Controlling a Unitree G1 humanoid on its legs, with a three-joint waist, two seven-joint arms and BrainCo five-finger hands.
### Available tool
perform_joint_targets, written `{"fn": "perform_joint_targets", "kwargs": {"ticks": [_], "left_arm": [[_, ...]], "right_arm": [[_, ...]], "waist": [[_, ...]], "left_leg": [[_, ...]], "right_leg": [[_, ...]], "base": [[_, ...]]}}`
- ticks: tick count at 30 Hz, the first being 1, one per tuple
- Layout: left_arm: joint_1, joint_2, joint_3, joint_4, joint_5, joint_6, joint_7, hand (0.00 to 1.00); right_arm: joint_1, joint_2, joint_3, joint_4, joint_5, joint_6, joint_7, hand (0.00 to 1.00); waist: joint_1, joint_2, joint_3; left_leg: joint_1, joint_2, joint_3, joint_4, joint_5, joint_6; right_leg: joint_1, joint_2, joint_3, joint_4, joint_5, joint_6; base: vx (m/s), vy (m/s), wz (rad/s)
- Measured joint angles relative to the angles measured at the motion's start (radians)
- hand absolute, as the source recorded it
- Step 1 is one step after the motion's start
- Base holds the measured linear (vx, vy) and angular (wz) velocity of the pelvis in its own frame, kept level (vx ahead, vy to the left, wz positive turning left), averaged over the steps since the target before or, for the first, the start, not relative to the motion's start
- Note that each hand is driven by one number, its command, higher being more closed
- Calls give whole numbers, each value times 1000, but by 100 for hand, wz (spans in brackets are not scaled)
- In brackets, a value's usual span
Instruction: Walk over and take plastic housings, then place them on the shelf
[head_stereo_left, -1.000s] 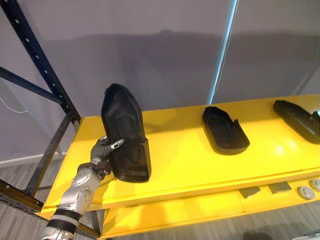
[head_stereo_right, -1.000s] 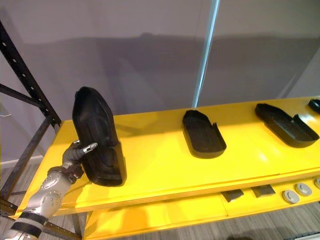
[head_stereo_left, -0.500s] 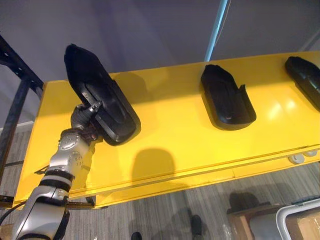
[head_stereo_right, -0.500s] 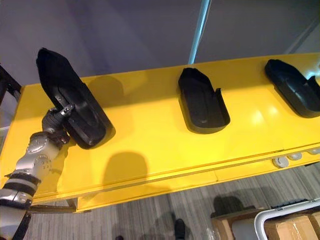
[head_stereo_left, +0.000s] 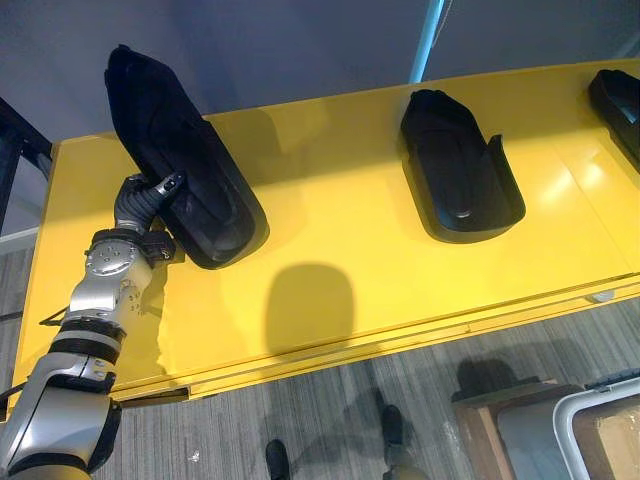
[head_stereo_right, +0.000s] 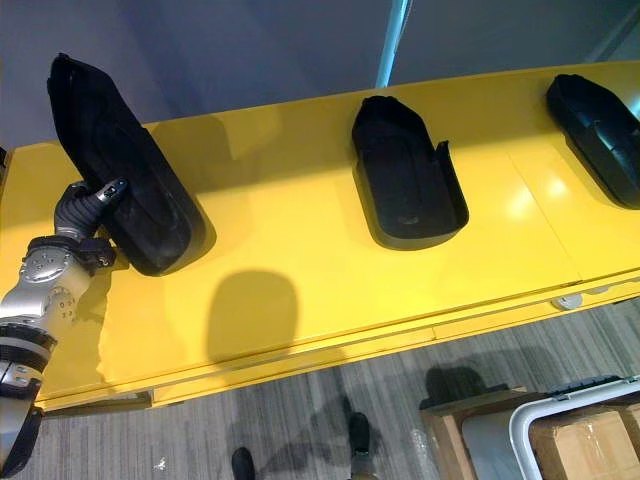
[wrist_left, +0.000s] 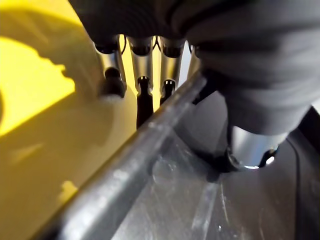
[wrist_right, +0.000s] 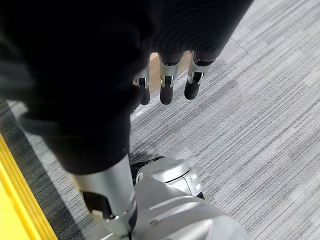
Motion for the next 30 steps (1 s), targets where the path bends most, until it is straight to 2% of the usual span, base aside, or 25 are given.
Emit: {"fn": "perform_joint_targets", "kwargs": {"ticks": [5, 6, 18, 21, 24, 28, 30], "left_arm": [[41, 48, -25, -40, 48, 22, -69, 100], [50, 52, -26, -40, 48, 26, -81, 0], [72, 57, -67, -6, 84, 46, -125, 0], [67, 45, -68, 16, 79, 55, -100, 0], [64, 23, -67, 32, 29, 55, -68, 0], [63, -52, -55, 37, -79, 55, 8, 0], [69, -87, -18, -17, -105, 54, 47, 0]], "right_arm": [[0, -1, -2, 0, 0, 1, 8, 0], [1, -2, -3, 0, 0, 1, 9, 0], [4, -30, -9, 7, -1, 7, 36, 0], [4, -30, -24, 10, -1, 9, 37, 0], [4, -32, -31, 19, -1, 9, 37, 0], [4, -32, -47, 40, 0, 12, 32, 0], [4, -32, -50, 41, 0, 18, 27, 0]], "waist": [[-3, 5, 2], [-4, 8, 4], [-22, 48, -15], [-25, 58, -22], [-23, 65, -29], [-20, 71, -49], [-15, 71, -51]], "left_leg": [[28, 0, 0, -1, 0, 0], [36, 0, 0, -1, 0, 0], [46, 0, -21, -1, 1, 2], [45, 0, -24, -1, 1, 3], [45, -1, -24, -1, 1, 3], [47, -1, -35, -1, 3, 6], [46, -1, -39, -1, 4, 7]], "right_leg": [[24, 1, -2, 2, 0, 0], [33, 0, -3, 2, 0, 0], [46, -1, -21, 15, 0, -1], [47, -1, -24, 15, 0, -1], [49, -1, -25, 14, 0, 0], [65, -1, -37, -1, 2, -3], [66, -1, -38, -1, 2, -3]], "base": [[0, 0, 0], [0, 0, 0], [-27, 20, 4], [6, 10, 0], [0, 0, 0], [13, 28, 7], [5, 23, 6]]}}
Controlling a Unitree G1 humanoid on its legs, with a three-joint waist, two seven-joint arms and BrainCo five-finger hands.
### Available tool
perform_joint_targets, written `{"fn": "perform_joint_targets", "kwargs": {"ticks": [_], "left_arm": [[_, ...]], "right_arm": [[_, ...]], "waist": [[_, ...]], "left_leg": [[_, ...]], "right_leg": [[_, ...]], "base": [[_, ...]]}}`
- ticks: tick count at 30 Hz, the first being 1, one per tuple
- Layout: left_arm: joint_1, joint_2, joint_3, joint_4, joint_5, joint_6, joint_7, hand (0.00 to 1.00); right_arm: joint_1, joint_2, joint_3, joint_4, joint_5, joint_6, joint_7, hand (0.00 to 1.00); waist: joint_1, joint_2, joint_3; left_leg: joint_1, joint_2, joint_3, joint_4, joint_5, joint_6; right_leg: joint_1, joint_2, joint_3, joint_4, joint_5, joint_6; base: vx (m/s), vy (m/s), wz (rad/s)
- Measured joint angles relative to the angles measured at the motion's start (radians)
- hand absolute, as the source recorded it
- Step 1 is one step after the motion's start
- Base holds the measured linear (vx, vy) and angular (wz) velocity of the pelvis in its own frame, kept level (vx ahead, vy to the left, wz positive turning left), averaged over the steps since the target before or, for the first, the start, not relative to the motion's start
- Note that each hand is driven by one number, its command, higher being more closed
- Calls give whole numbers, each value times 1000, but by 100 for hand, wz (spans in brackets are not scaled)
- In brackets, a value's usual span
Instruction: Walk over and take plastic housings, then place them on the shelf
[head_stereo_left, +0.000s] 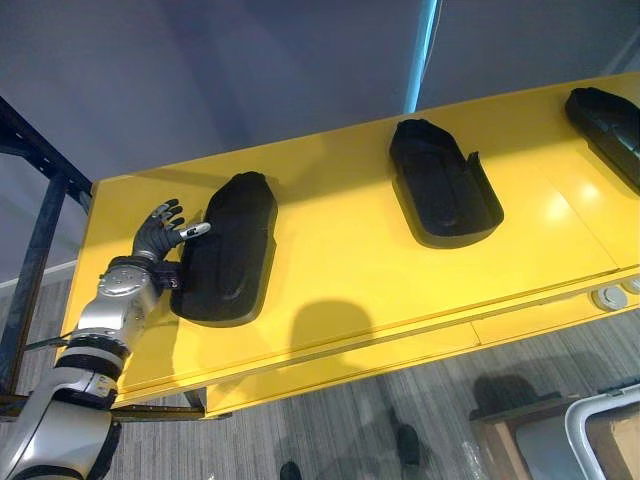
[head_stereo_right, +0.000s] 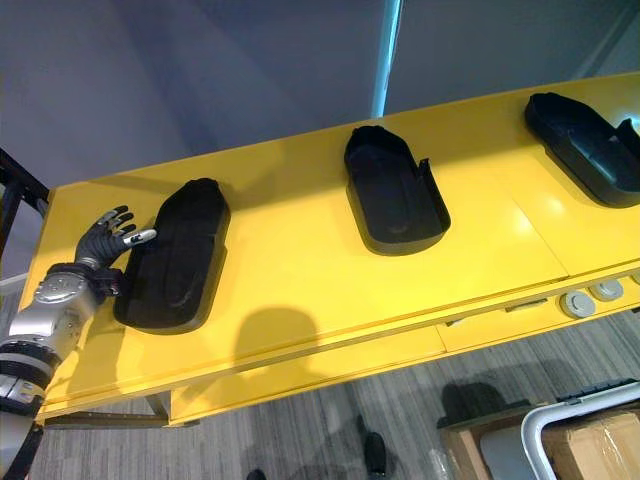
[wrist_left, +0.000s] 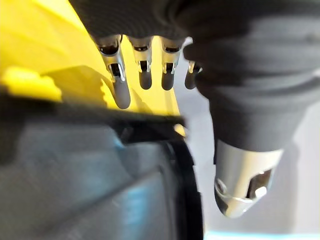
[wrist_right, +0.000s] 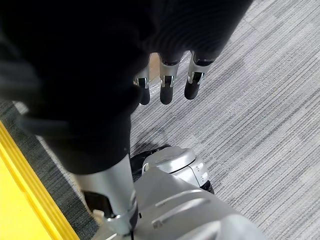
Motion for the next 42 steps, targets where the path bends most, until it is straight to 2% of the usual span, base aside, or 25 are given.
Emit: {"fn": "perform_joint_targets", "kwargs": {"ticks": [4, 8, 11, 12, 14, 15, 16, 17, 18, 19, 22, 24, 28, 33, 42], "left_arm": [[67, -55, 123, -176, -7, -36, 69, 0], [262, -70, 312, -416, 21, -71, 107, 0], [437, -160, 440, -607, 98, -100, 115, 0], [538, -237, 486, -704, 165, -116, 121, 100], [627, -331, 511, -791, 272, -117, 133, 100], [719, -430, 507, -872, 410, -118, 154, 100], [786, -493, 493, -920, 474, -118, 163, 100], [830, -531, 475, -951, 515, -119, 172, 100], [939, -599, 418, -1012, 607, -125, 172, 100], [990, -621, 376, -1035, 639, -134, 168, 100], [1063, -661, 278, -1047, 700, -168, 139, 100], [1065, -673, 249, -1046, 701, -179, 123, 100], [1051, -673, 231, -1038, 700, -195, 103, 100], [960, -672, 224, -949, 674, -198, 89, 100], [813, -657, 234, -868, 641, -216, 103, 100]], "right_arm": [[4, 0, 0, -4, 0, 3, -2, 0], [29, -3, -5, -12, 0, 3, -8, 0], [51, -6, -20, -5, 0, 2, -10, 0], [62, -6, -33, 2, -1, 2, -9, 0], [68, -6, -49, 7, -2, 0, -8, 0], [68, -7, -51, 17, -2, -8, -9, 0], [68, -7, -51, 28, -3, -16, -9, 0], [68, -7, -51, 34, -3, -20, -9, 0], [68, -6, -51, 38, -3, -30, -11, 0], [69, -6, -51, 41, -4, -36, -13, 0], [70, -6, -44, 42, -4, -42, -21, 0], [70, -8, -28, 42, -4, -52, -25, 0], [70, -11, 2, 39, -4, -62, -33, 0], [66, -2, 31, 32, -4, -62, -35, 0], [57, 19, 30, 29, 0, -62, -37, 0]], "waist": [[1, 4, -8], [6, 22, -38], [30, 31, -71], [50, 34, -82], [68, 35, -85], [78, 33, -88], [82, 31, -92], [83, 30, -94], [83, 27, -96], [83, 28, -98], [84, 26, -102], [83, 24, -104], [81, 16, -101], [81, -8, -99], [74, -42, -89]], "left_leg": [[0, 0, -7, -2, 0, 0], [19, 0, -7, -15, 0, 0], [21, -1, -7, -19, 0, 0], [22, -1, -8, -21, -1, -1], [24, 0, -10, -23, -2, -2], [23, -1, -12, -24, -4, -6], [23, -2, -13, -24, -6, -7], [23, -3, -12, -24, -6, -8], [22, -3, -12, -24, -8, -10], [17, -3, -14, -23, -9, -10], [13, -1, -15, -21, -9, -11], [0, 0, -17, -16, -9, -12], [-11, 4, -16, -15, -10, -13], [-46, 18, -9, -14, -10, -15], [-46, 25, 20, -16, -17, -22]], "right_leg": [[1, 0, -1, -2, 0, 0], [21, 1, 1, -16, -1, 2], [21, 0, 2, -17, -8, 9], [21, 0, 2, -16, -13, 11], [25, 0, 0, -15, -20, 19], [26, -1, -1, -14, -25, 25], [26, -2, 0, -14, -25, 26], [26, -3, 1, -14, -26, 26], [26, -4, 3, -14, -27, 28], [25, -4, 3, -14, -27, 28], [24, -1, 5, -14, -28, 31], [13, 0, 8, -13, -28, 31], [3, 6, 13, -13, -28, 37], [-39, 23, 31, -5, -31, 39], [-60, 32, 62, 1, -29, 25]], "base": [[1, 6, 1], [49, 30, -2], [60, 27, -1], [46, 25, 3], [21, 26, 7], [0, 44, 8], [-2, 50, 6], [6, 45, 1], [-3, 35, 1], [0, 0, 0], [0, 0, 0], [0, 0, 0], [19, 2, -2], [41, -4, -6], [26, 10, -8]]}}
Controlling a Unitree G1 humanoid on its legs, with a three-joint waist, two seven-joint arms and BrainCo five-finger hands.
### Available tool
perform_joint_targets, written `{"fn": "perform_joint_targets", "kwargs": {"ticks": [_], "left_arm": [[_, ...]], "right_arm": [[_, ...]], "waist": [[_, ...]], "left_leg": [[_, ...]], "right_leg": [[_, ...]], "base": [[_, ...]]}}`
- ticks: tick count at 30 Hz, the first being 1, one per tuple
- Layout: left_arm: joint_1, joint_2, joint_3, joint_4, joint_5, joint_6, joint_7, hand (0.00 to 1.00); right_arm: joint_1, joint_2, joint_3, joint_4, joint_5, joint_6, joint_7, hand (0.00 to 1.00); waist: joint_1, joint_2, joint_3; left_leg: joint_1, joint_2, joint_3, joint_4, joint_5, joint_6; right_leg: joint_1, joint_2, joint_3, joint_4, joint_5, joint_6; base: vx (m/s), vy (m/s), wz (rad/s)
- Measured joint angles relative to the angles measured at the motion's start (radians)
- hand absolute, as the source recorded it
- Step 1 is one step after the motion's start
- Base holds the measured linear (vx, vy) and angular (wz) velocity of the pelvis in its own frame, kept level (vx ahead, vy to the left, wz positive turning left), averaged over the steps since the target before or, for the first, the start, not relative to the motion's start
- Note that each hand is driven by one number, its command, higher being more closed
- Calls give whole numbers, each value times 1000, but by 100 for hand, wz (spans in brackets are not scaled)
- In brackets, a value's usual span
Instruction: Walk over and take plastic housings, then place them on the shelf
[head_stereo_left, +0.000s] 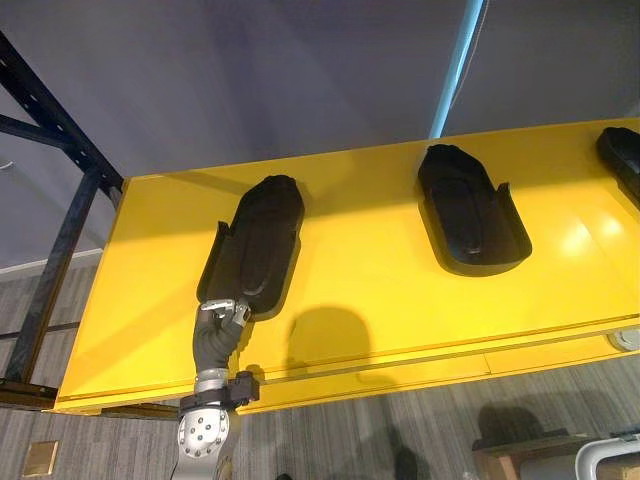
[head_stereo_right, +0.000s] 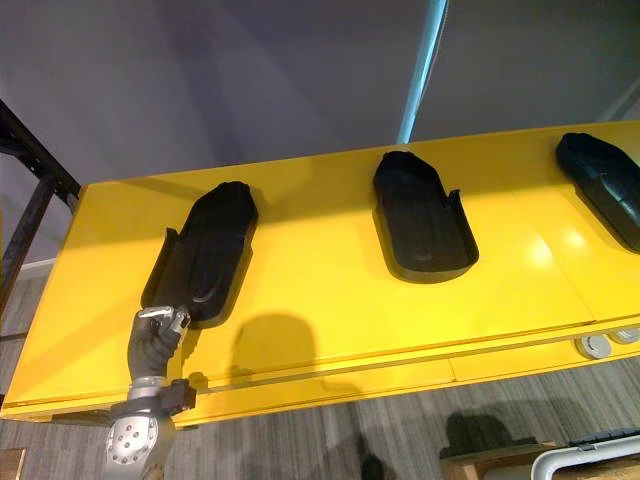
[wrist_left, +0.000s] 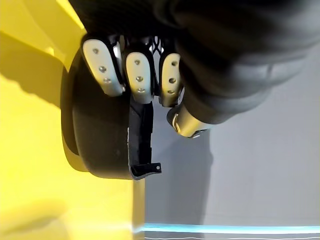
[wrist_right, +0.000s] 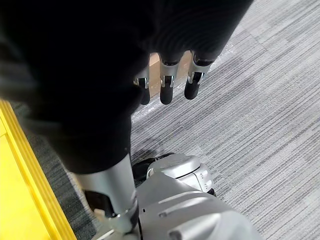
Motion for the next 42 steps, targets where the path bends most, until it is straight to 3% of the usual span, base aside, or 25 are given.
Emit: {"fn": "perform_joint_targets", "kwargs": {"ticks": [10, 11, 17, 24, 27, 29, 30, 31, 32, 33, 34, 36, 38, 39, 40, 41, 42], "left_arm": [[-78, 5, -3, 46, -21, -13, 3, 100], [-77, 7, -11, 64, -22, -7, 1, 0], [-52, 4, -111, 44, -71, 4, -21, 0], [9, -19, -237, -126, -98, -20, -57, 0], [29, -55, -267, -139, -84, -41, -35, 0], [29, -92, -287, -138, -64, -57, -6, 0], [31, -119, -298, -132, -44, -64, 21, 0], [34, -126, -307, -130, -22, -64, 35, 0], [41, -139, -328, -116, 8, -66, 48, 0], [40, -139, -357, -87, 28, -66, 52, 0], [39, -139, -365, -74, 36, -66, 52, 0], [21, -138, -384, -3, 47, -64, 51, 0], [9, -137, -380, 34, 47, -56, 52, 0], [3, -137, -381, 45, 55, -52, 51, 0], [4, -137, -373, 52, 59, -48, 51, 0], [4, -139, -364, 59, 59, -46, 52, 0], [2, -143, -339, 61, 59, -45, 55, 0]], "right_arm": [[-17, 15, -2, 0, 1, 0, -7, 0], [-21, 16, -3, 1, 1, 0, -8, 0], [-23, 23, -4, 4, 1, 0, -9, 0], [-20, 24, -1, 4, 3, 0, -13, 0], [-17, 24, 21, -4, 5, 0, -14, 0], [-16, 20, 70, -24, 13, 0, -14, 0], [-17, 12, 99, -52, 34, 0, -18, 0], [-20, 11, 103, -71, 41, -1, -22, 0], [-21, 16, 133, -96, 47, -1, -31, 0], [-16, 29, 160, -118, 53, -1, -35, 0], [-14, 39, 165, -127, 60, -2, -35, 0], [-2, 65, 157, -193, 89, -6, -37, 0], [7, 90, 156, -240, 121, -15, -47, 0], [7, 96, 155, -254, 122, -22, -53, 0], [8, 104, 153, -256, 118, -21, -60, 0], [9, 108, 154, -258, 117, -21, -61, 0], [2, 113, 155, -260, 110, -22, -70, 0]], "waist": [[-11, -17, 6], [-14, -17, 7], [-15, -23, 8], [-14, -26, -26], [3, -27, -45], [23, -31, -56], [48, -22, -69], [55, -20, -75], [60, -5, -107], [52, -11, -124], [44, -16, -126], [33, -30, -118], [35, -45, -111], [37, -50, -109], [55, -74, -102], [65, -70, -103], [78, -73, -103]], "left_leg": [[2, 1, 19, -1, -3, -1], [2, 1, 19, -1, -3, -1], [22, 1, 19, -1, -3, 0], [110, 9, 30, 7, -27, 2], [140, 44, 43, 150, -126, -2], [121, 51, -106, 301, -193, 23], [102, 47, -264, 403, -249, 7], [98, 41, -345, 449, -279, -4], [90, 22, -478, 515, -323, -31], [91, -8, -555, 553, -358, -33], [94, -20, -570, 565, -374, -32], [122, -67, -576, 574, -446, 8], [145, -119, -534, 568, -504, 75], [144, -145, -481, 566, -537, 109], [157, -168, -371, 538, -508, 144], [173, -165, -313, 510, -486, 158], [192, -146, -190, 466, -453, 177]], "right_leg": [[-10, 3, 21, 0, 0, 1], [-10, 3, 21, 0, 0, 0], [11, 4, 21, 0, -2, 1], [90, 9, 26, 2, -29, 18], [134, 35, 78, 45, -55, 14], [140, 58, 130, 82, -60, -5], [128, 89, 185, 108, -67, -7], [117, 107, 214, 124, -73, -8], [82, 137, 257, 164, -91, 0], [51, 148, 291, 209, -105, 12], [34, 150, 305, 234, -106, 12], [-24, 152, 384, 305, -118, 37], [-57, 148, 485, 285, -83, 47], [-63, 139, 544, 206, -25, -22], [-59, 82, 484, 87, -40, -206], [-69, 58, 397, 71, -90, -216], [-123, 40, 180, 191, -102, -148]], "base": [[4, 4, -6], [0, 0, 0], [0, 0, 0], [-2, 9, -5], [20, 12, -48], [-1, 2, -92], [-54, 37, -116], [-106, 126, -147], [-123, 192, -119], [-134, 210, -102], [-154, 227, -80], [-211, 294, -96], [-251, 354, -153], [-333, 471, -232], [-347, 486, -235], [-338, 453, -279], [-310, 350, -248]]}}
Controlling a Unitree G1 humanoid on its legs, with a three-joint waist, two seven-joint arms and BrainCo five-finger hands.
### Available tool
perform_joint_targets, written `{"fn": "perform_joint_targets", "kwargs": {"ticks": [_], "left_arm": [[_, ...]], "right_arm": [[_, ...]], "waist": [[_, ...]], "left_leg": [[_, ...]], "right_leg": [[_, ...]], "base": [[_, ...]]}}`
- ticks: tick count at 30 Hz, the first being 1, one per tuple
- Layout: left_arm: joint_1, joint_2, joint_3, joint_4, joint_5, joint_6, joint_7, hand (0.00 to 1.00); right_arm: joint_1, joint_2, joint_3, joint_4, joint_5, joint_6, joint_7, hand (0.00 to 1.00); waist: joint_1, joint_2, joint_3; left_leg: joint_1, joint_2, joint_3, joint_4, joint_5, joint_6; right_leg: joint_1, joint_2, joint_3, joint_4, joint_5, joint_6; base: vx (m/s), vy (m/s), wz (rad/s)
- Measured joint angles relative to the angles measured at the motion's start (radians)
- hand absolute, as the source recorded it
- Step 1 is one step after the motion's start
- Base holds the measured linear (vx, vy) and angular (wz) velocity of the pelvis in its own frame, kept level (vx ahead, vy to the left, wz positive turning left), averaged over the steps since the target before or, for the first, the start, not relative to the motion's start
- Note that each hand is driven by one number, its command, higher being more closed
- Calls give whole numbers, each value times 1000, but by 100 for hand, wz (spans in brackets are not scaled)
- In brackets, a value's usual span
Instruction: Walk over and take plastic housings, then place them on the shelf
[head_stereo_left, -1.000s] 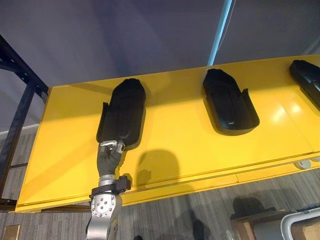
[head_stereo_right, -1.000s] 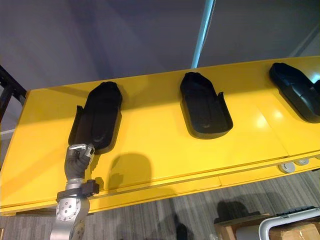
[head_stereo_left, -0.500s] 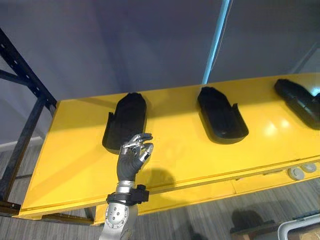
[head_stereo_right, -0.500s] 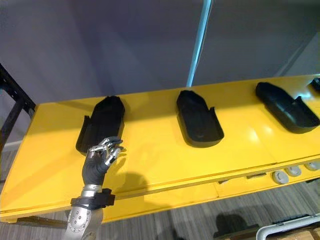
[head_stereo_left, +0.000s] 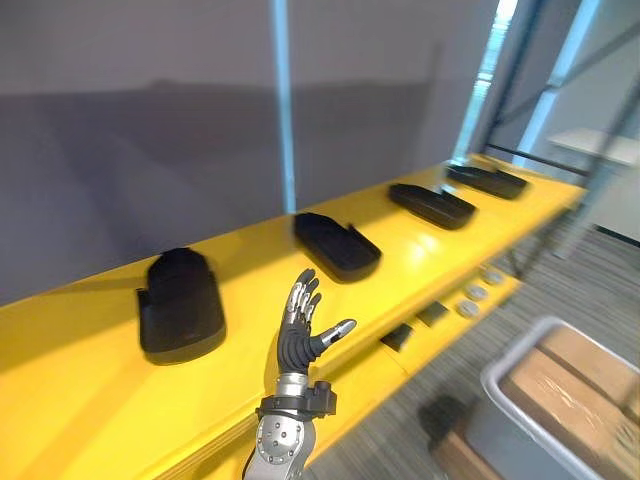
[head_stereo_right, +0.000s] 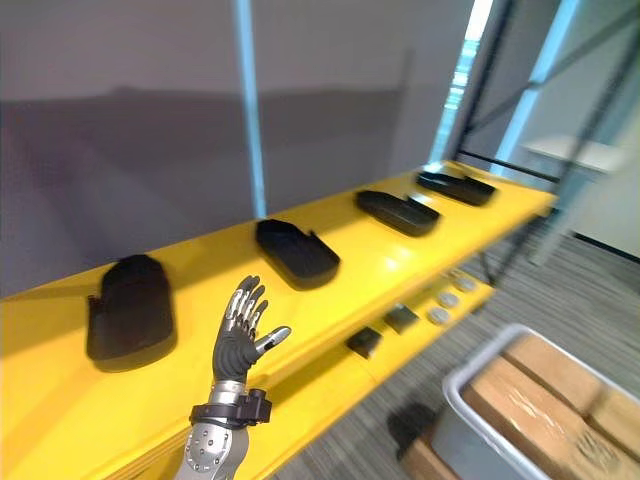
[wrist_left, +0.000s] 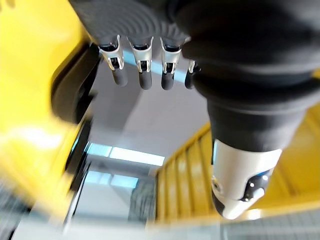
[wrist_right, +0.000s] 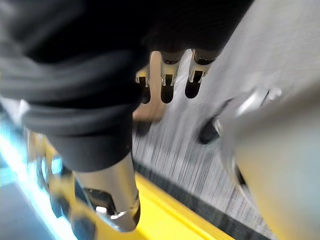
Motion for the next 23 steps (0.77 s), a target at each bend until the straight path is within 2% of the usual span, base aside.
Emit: {"fn": "perform_joint_targets", "kwargs": {"ticks": [2, 3, 4, 7, 8, 9, 10, 11, 12, 13, 16, 19, 20, 23], "left_arm": [[-25, -1, 14, 2, 0, 0, 14, 0], [-34, -1, 16, 3, 0, 0, 16, 0], [-54, 0, 18, 4, 1, 1, 16, 0], [-65, 0, 57, 31, 3, 18, 13, 0], [-63, 1, 81, 66, 4, 33, 9, 0], [-62, 3, 98, 87, 13, 40, 6, 0], [-60, 25, 149, 131, 27, 54, -4, 0], [-58, 26, 171, 150, 36, 59, -7, 0], [-52, 27, 216, 193, 43, 72, -9, 0], [-51, 28, 244, 214, 43, 76, -10, 0], [-54, 41, 294, 333, 62, 78, -14, 0], [-54, 51, 322, 576, 79, 94, -28, 0], [-55, 58, 346, 734, 79, 105, -32, 0], [-54, 68, 393, 999, 82, 142, -38, 0]], "right_arm": [[9, 6, -6, 11, -38, 2, -10, 0], [9, 6, -9, 19, -42, 2, -13, 0], [4, 10, -21, 39, -74, 4, -22, 0], [-1, 15, -42, 70, -115, 4, -23, 0], [-2, 13, -62, 106, -120, 7, -22, 0], [-2, 12, -66, 124, -125, 10, -23, 0], [-7, 14, -80, 168, -142, 14, -21, 0], [-16, 6, -81, 188, -153, 14, -21, 0], [-28, -19, -82, 218, -154, 18, -19, 0], [-32, -33, -84, 234, -154, 22, -19, 0], [-37, -46, -120, 266, -153, 25, -17, 0], [-31, -62, -135, 277, -153, 26, -16, 0], [-35, -62, -159, 277, -153, 26, -16, 0], [-37, -61, -184, 283, -153, 26, -16, 0]], "waist": [[8, -11, -7], [5, -11, -7], [8, -10, -11], [3, -17, -30], [-6, -18, -51], [-12, -23, -62], [-15, -46, -82], [-14, -33, -85], [-18, -6, -95], [-14, 1, -98], [-18, 5, -100], [-27, 7, -97], [-35, 9, -94], [-43, 9, -81]], "left_leg": [[44, 14, 159, -84, 52, 11], [52, 17, 192, -105, 66, 13], [55, 28, 274, -141, 94, 13], [41, 36, 383, -178, 125, 6], [29, 36, 405, -193, 142, -3], [25, 30, 405, -199, 152, -10], [19, -4, 373, -242, 190, -24], [18, -3, 350, -256, 193, -28], [6, 10, 347, -270, 214, -36], [0, 17, 343, -276, 217, -40], [-3, 33, 320, -284, 228, -59], [23, 32, 295, -314, 250, -69], [22, 30, 287, -322, 260, -69], [28, 20, 267, -338, 274, -67]], "right_leg": [[12, -4, -195, 226, -7, 1], [38, -6, -223, 263, -14, 10], [103, -16, -279, 309, -79, 21], [191, -65, -349, 328, -148, 41], [233, -76, -354, 280, -160, 60], [258, -76, -348, 219, -158, 64], [308, -62, -322, 43, -153, 72], [322, -50, -312, -18, -123, 91], [350, -20, -298, -108, -61, 84], [357, -5, -288, -152, -32, 74], [376, 26, -284, -205, -1, 55], [412, 35, -301, -238, 13, 47], [415, 35, -309, -245, 18, 47], [427, 32, -326, -253, 21, 48]], "base": [[-285, 258, -235], [-216, 145, -210], [-210, 117, -154], [-126, 11, -138], [-62, -52, -66], [-50, -147, -56], [-13, -165, -51], [0, -198, -61], [13, -153, -53], [-1, -166, -43], [-2, -118, -10], [17, -87, 18], [11, -30, 18], [8, -16, 20]]}}
